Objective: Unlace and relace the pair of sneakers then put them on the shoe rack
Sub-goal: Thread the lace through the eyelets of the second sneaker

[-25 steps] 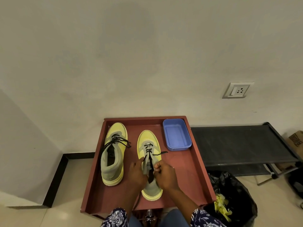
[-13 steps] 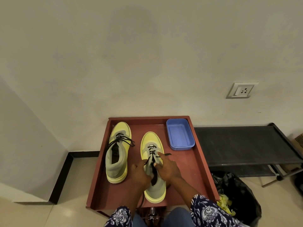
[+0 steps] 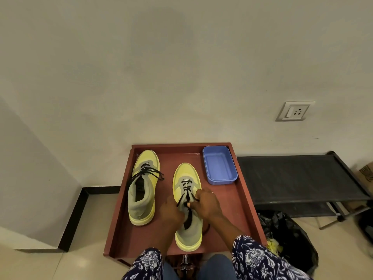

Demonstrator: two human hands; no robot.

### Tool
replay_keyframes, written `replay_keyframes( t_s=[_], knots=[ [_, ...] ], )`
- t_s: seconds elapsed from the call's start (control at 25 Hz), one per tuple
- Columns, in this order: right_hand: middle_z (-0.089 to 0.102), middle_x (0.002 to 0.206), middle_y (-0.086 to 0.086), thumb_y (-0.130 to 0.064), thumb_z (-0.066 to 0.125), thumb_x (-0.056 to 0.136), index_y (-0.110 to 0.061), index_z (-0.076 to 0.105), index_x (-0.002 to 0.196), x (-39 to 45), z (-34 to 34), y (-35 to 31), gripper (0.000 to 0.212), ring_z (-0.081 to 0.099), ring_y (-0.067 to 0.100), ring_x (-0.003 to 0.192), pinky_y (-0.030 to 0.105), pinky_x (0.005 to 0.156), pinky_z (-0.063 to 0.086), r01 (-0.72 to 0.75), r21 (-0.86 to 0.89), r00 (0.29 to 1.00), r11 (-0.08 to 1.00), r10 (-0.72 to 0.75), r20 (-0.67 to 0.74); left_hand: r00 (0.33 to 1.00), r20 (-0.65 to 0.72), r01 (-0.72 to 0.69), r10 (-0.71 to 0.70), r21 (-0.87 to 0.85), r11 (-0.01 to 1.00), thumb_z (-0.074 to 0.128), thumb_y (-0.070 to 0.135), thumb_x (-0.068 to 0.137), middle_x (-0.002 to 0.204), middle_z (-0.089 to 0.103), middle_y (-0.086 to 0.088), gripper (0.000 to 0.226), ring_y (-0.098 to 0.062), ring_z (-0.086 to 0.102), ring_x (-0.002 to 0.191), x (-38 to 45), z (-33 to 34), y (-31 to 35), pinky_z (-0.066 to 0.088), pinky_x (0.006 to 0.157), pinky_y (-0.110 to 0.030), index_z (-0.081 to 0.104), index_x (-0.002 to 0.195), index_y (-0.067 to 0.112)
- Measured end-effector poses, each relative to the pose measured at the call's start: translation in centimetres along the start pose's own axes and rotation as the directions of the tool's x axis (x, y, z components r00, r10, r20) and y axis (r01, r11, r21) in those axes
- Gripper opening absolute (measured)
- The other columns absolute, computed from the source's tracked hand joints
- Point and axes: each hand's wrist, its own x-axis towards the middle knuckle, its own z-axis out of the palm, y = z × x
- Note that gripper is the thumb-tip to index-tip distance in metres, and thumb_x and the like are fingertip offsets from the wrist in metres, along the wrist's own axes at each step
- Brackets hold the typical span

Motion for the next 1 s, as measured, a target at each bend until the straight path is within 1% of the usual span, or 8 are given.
replay_keyframes(
  t_s=[0.2,0.36,0.48,0.6,0.72,0.76,0.88,1.0],
  knots=[
    [0.058,0.11,0.013,-0.026,0.062,0.085,-0.007,0.054,0.104,-0.4,-0.8,-0.2,0.029,0.053,0.026,0.094,0.025,0.07,0.032,0.087,-0.019,0.996,0.996,-0.088,-0.026,0.999,-0.024,0.026,-0.026,0.014,1.0,0.054,0.016,0.087,0.108,0.058,-0.024,0.031,-0.036,0.056,0.099,0.1,0.0,-0.1,0.04,0.076,-0.034,0.045,0.108,-0.005],
    [0.064,0.106,0.015,-0.025,0.058,0.085,-0.006,0.059,0.101,-0.2,-2.5,-0.3,0.025,0.059,0.031,0.098,0.028,0.069,0.038,0.094,-0.066,0.995,0.993,-0.095,-0.006,0.997,-0.021,0.072,-0.071,0.006,0.997,0.055,0.017,0.088,0.109,0.058,-0.023,0.031,-0.037,0.056,0.101,0.1,0.1,0.3,0.041,0.077,-0.034,0.045,0.109,-0.004],
    [0.068,0.094,0.019,-0.021,0.055,0.086,0.0,0.068,0.094,0.2,-4.2,-0.1,0.026,0.063,0.033,0.089,0.032,0.067,0.044,0.119,-0.097,0.992,0.988,-0.115,0.043,0.999,-0.028,0.047,-0.046,0.018,0.999,0.054,0.015,0.088,0.109,0.059,-0.022,0.03,-0.036,0.056,0.1,-0.3,0.1,0.0,0.04,0.077,-0.034,0.045,0.109,-0.004],
    [0.068,0.085,0.02,-0.017,0.055,0.084,0.003,0.068,0.085,0.3,-5.4,-0.4,0.024,0.063,0.034,0.083,0.035,0.069,0.05,0.154,-0.133,0.988,0.979,-0.154,0.012,0.999,-0.032,0.021,-0.02,0.034,0.999,0.052,0.015,0.09,0.111,0.057,-0.023,0.031,-0.036,0.055,0.103,-0.5,0.1,0.2,0.04,0.081,-0.036,0.045,0.111,-0.006],
    [0.054,0.059,0.013,-0.015,0.057,0.083,0.005,0.059,0.068,0.3,-6.9,-1.2,0.025,0.058,0.032,0.072,0.029,0.056,0.041,0.151,-0.167,0.988,0.974,-0.154,-0.006,0.999,-0.022,0.049,-0.048,0.056,0.997,0.051,0.016,0.09,0.112,0.058,-0.022,0.031,-0.035,0.056,0.104,-0.4,0.0,0.5,0.041,0.081,-0.034,0.045,0.112,-0.005],
    [0.052,0.057,0.013,-0.015,0.058,0.082,0.006,0.058,0.067,0.3,-7.5,-1.4,0.026,0.056,0.032,0.07,0.028,0.055,0.04,0.143,-0.162,0.989,0.976,-0.145,-0.003,0.998,-0.018,0.057,-0.056,0.06,0.997,0.051,0.016,0.09,0.113,0.058,-0.022,0.031,-0.035,0.056,0.104,-0.4,-0.1,0.5,0.041,0.081,-0.034,0.045,0.112,-0.005],
    [0.067,0.076,0.023,-0.018,0.061,0.082,0.01,0.066,0.079,0.4,-9.1,-1.7,0.029,0.061,0.032,0.072,0.034,0.063,0.048,0.133,-0.144,0.991,0.981,-0.134,0.003,0.998,0.0,0.067,-0.067,0.097,0.993,0.051,0.018,0.09,0.114,0.058,-0.021,0.033,-0.033,0.055,0.107,-0.9,-0.1,0.4,0.039,0.083,-0.032,0.047,0.113,-0.005],
    [0.07,0.085,0.023,-0.019,0.061,0.083,0.008,0.069,0.083,0.2,-9.8,-1.9,0.029,0.066,0.034,0.08,0.042,0.074,0.057,0.167,-0.138,0.985,0.976,-0.17,-0.007,0.996,0.035,0.078,-0.081,0.084,0.993,0.05,0.018,0.09,0.11,0.06,-0.019,0.028,-0.031,0.055,0.106,-1.6,-0.7,1.0,0.04,0.083,-0.03,0.053,0.108,-0.003]
  ],
)
